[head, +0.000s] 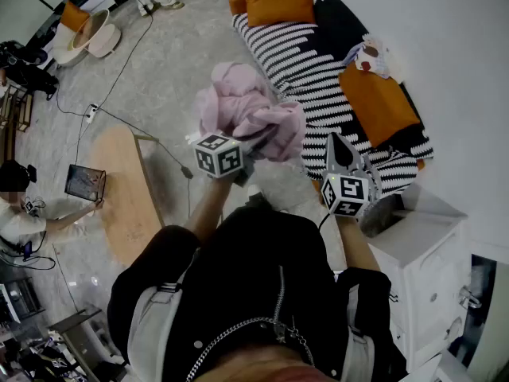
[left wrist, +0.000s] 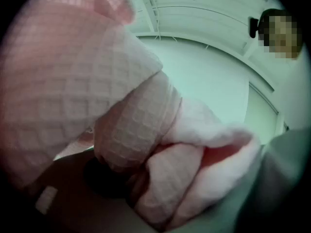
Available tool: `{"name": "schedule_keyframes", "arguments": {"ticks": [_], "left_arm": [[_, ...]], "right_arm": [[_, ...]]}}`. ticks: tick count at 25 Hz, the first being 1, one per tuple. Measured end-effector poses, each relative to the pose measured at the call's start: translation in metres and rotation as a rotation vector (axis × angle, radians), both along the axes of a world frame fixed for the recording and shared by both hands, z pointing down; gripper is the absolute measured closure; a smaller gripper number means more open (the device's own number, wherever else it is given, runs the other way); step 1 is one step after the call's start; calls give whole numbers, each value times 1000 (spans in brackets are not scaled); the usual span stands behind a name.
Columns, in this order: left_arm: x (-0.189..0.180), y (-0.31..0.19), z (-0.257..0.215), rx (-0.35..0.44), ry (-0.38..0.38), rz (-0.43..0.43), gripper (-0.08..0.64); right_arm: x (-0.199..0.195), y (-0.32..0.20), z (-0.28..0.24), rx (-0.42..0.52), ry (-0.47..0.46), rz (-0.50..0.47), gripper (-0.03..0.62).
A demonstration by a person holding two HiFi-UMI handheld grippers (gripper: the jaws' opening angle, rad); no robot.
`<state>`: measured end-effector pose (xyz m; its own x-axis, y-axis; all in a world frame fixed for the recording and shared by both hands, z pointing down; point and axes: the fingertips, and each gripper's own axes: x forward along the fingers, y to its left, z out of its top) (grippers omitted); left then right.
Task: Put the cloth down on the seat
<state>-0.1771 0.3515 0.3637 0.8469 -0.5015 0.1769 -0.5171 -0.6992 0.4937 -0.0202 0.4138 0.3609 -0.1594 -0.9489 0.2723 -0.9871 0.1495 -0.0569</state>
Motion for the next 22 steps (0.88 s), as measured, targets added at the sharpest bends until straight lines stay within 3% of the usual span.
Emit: {"name": "schedule_keyframes", "arguments": {"ticks": [5, 7, 13, 22], "left_arm": [[0, -6, 7, -16, -3, 6, 242], [0, -8, 9, -16, -7, 14, 242], [-6, -18, 7, -12, -6, 21, 241], [-7, -34, 7, 7, -23, 60, 241]], "right_arm": [[-10, -3, -8, 78, -57, -52, 601], [-17, -4, -11, 97, -38, -77, 603], [-38, -6, -4, 63, 15, -164, 603], [-37, -25, 1, 25, 32, -116, 603]]}}
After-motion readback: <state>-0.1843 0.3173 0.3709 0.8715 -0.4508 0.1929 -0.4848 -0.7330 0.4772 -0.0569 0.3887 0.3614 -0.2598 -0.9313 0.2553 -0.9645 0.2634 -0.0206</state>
